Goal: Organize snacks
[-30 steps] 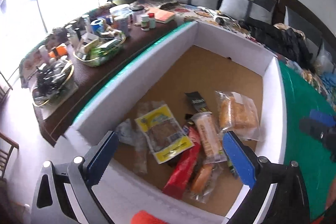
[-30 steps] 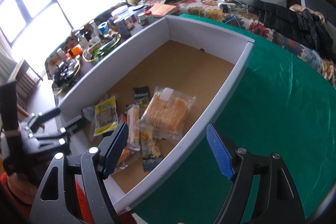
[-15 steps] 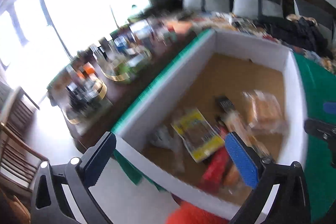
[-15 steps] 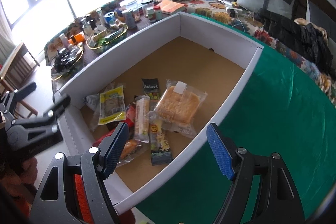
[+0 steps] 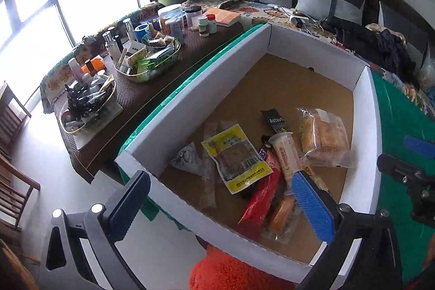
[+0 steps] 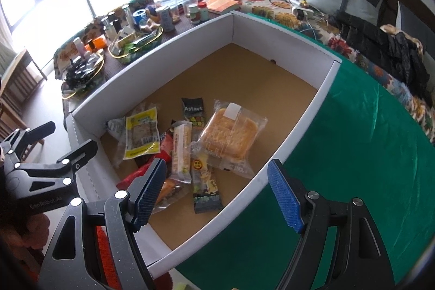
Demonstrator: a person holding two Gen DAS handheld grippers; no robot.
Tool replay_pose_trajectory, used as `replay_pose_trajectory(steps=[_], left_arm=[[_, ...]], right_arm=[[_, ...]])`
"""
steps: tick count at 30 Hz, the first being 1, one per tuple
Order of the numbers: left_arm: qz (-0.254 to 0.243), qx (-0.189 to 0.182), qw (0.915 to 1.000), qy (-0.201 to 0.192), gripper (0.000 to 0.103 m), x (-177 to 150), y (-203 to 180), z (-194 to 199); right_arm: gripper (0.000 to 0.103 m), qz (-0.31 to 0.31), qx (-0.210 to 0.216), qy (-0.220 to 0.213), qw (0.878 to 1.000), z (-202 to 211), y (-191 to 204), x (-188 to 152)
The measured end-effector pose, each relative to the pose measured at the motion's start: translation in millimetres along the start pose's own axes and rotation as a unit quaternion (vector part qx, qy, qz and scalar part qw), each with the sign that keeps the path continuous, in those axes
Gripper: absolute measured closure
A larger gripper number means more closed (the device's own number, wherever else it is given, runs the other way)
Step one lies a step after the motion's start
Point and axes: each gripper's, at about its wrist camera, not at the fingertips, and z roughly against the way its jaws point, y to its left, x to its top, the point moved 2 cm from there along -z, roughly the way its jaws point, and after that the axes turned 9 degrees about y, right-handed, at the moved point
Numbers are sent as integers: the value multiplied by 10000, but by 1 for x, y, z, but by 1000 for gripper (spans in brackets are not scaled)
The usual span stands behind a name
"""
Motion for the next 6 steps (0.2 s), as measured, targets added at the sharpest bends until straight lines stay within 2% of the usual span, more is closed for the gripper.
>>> replay_pose_trajectory(steps=[6], left_arm=[[104,-119,9999,-6,0,-4,0,2]], right_arm=[[23,6,-5,37,10000,-2,0,-2]])
